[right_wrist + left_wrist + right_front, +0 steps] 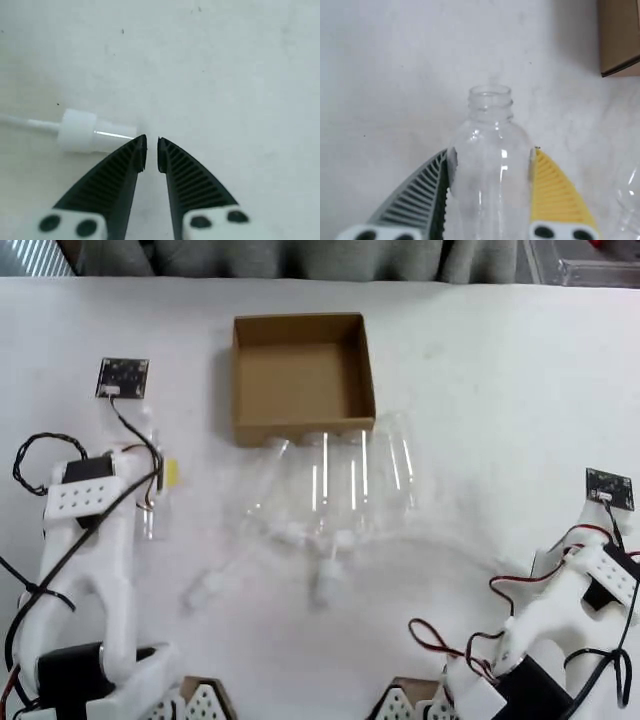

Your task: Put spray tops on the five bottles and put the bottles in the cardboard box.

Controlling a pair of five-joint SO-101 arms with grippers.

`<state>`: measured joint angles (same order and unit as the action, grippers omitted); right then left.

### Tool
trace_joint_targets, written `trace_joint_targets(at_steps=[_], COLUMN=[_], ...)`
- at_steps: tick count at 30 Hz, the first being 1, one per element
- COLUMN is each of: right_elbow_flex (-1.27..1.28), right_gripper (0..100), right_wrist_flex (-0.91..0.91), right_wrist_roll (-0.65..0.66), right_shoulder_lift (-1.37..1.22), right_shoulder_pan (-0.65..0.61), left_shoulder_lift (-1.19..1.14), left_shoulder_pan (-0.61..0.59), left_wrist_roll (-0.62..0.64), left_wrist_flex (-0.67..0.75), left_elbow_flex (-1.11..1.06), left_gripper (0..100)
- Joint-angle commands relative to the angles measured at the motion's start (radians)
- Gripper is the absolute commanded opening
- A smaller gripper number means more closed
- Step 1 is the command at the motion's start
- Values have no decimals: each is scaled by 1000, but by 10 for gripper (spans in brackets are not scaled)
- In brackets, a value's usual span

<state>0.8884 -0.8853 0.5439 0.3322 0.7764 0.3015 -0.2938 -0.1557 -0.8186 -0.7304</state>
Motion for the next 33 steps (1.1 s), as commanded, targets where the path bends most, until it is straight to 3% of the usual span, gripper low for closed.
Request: trace_joint_targets(at_steps=[1,7,20,33], right_elbow_flex=[-84,-52,-2,-345], right_gripper=[17,17,17,17], right_wrist_flex=[-136,-249,4,12], right_wrist_roll=[-11,44,-120,-244], right_shoulder_lift=[39,39,-8,-357], right_shoulder_pan=[24,30,-45,-114], left_shoulder_lift=[48,48,48,48], left_shoulder_pan=[-10,-8,-10,-10], left_wrist_roll=[3,3,3,3], left_wrist_flex=[20,20,20,20], left_elbow_flex=[12,12,11,11], left_gripper=[20,20,20,20])
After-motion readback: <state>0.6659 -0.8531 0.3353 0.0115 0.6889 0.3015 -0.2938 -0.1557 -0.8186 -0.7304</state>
